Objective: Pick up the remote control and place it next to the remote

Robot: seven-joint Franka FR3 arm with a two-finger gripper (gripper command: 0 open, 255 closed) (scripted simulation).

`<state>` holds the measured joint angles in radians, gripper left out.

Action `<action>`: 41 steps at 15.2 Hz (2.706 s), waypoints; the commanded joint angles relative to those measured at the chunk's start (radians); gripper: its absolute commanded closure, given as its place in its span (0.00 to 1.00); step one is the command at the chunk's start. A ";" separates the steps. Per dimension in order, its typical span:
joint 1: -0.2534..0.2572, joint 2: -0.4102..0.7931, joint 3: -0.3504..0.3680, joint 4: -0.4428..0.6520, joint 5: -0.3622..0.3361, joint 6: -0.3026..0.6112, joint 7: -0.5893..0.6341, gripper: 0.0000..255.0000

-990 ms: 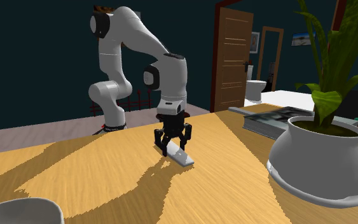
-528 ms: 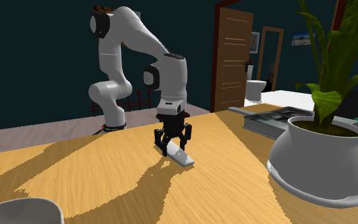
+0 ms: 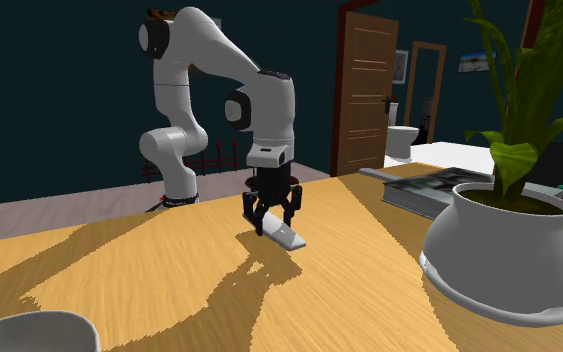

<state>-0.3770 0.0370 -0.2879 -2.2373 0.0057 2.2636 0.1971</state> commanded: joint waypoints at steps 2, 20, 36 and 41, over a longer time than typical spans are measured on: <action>0.000 -0.025 -0.001 0.017 -0.009 -0.041 0.005 1.00; 0.105 -0.148 0.125 -0.001 -0.031 -0.146 0.248 1.00; 0.290 -0.071 0.344 0.090 -0.003 -0.161 0.636 1.00; 0.347 0.001 0.401 0.179 -0.009 -0.178 0.753 1.00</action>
<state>-0.0442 0.0236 0.1002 -2.0814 -0.0015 2.0930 0.9207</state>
